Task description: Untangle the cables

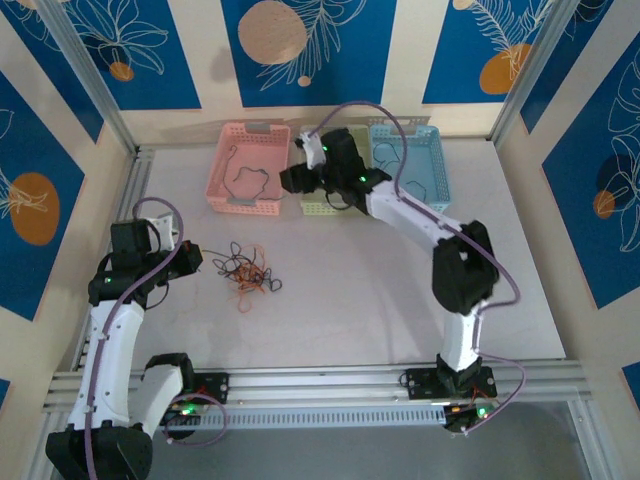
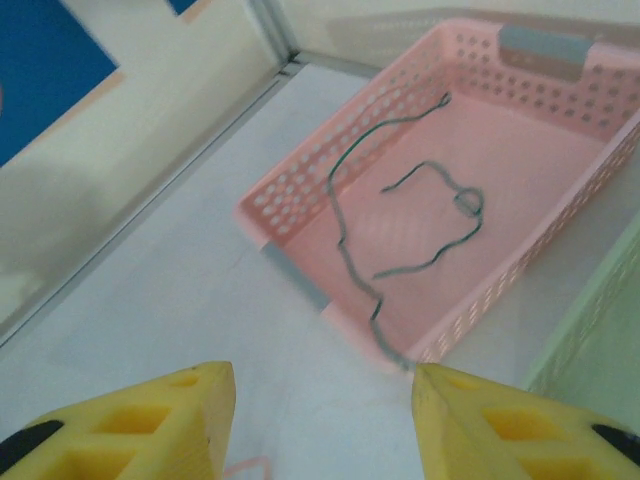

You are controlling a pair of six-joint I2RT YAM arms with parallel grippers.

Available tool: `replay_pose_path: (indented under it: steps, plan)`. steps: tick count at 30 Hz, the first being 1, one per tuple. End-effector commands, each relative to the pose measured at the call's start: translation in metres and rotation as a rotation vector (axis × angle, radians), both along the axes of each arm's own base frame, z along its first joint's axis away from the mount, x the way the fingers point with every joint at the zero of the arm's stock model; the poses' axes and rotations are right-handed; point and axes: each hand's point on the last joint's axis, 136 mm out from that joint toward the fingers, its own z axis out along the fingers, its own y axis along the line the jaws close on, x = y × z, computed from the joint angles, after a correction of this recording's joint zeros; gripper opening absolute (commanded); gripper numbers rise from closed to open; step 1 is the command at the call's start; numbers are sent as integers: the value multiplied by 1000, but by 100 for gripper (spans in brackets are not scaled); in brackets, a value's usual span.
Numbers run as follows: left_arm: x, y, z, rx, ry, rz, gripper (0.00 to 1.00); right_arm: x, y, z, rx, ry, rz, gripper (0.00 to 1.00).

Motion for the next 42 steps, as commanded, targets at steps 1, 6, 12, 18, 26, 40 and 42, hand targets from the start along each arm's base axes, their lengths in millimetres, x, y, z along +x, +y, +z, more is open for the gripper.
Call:
replay_pose_path:
  steps: [1, 6, 12, 18, 26, 40, 42]
  plan:
    - [-1, -6, 2, -22, -11, -20, 0, -56, 12, -22, 52, 73, 129, 51]
    - [0, -6, 2, -24, -11, -20, 0, -105, 31, -57, 42, 116, 302, 56]
    - [0, -6, 2, -23, -8, -19, 0, -109, 58, -77, 2, 93, 435, 67]
    - [0, -6, 1, -25, -7, -22, 0, -90, 83, -95, -10, 131, 483, 68]
    - [0, -7, 0, -26, -3, -23, 0, -89, 102, -108, -29, 160, 542, 51]
    - [-1, -6, 1, -20, -5, -19, 0, -70, 36, -65, 2, 12, 298, 0]
    - [0, -6, 1, -21, -7, -17, 0, -66, 4, -58, 34, 16, 212, 0]
